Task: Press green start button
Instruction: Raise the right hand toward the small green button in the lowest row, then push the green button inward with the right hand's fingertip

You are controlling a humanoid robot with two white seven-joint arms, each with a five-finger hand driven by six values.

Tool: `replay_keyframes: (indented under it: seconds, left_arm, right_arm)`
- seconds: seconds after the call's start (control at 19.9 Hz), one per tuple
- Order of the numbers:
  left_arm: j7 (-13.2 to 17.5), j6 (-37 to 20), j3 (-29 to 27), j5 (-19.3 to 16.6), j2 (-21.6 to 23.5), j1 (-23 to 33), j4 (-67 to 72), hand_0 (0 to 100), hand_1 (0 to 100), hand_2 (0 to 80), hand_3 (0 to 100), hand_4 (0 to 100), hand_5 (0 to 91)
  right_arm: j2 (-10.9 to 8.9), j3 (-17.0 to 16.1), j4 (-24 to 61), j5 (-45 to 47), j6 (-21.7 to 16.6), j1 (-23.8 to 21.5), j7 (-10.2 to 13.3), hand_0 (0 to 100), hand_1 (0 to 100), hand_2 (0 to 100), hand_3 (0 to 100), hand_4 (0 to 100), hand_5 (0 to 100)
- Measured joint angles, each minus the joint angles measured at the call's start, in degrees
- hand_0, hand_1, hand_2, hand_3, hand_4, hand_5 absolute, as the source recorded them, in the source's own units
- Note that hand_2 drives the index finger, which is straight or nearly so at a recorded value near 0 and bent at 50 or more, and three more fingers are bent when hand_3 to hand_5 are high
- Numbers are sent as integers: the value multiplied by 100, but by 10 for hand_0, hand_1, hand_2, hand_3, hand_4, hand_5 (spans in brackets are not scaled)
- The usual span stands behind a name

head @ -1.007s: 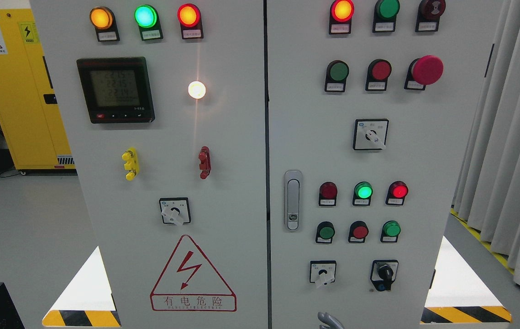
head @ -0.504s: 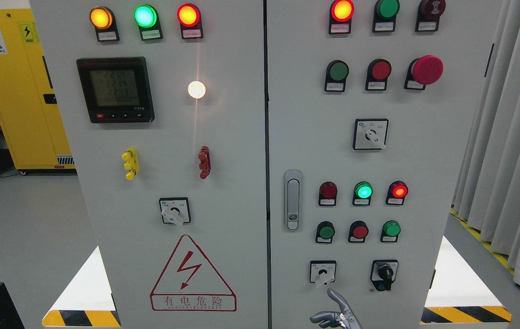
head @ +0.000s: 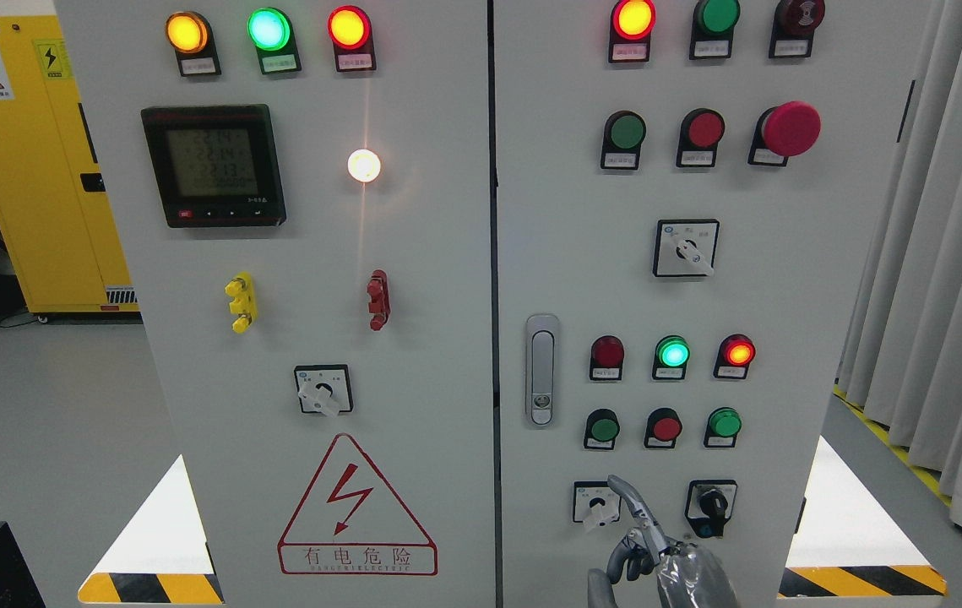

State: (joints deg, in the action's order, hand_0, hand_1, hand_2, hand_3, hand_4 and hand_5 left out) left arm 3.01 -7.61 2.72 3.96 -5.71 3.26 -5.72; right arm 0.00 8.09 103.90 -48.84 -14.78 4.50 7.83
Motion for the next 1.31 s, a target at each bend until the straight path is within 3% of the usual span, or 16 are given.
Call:
replay_keyframes:
  seconds: [0.55,1.31]
  left_arm:
    - [0,0,0,0,0,0,0,120,556,0,0,0,0]
    - [0,0,0,0,0,-1,-1,120,556,0,0,0,0]
  right_arm:
    - [0,-173,-432,-777,41,559,6,685,915,31,951,953,1000]
    - [0,-215,-785,-985,42,847,-39,706,914,33,954,951,1000]
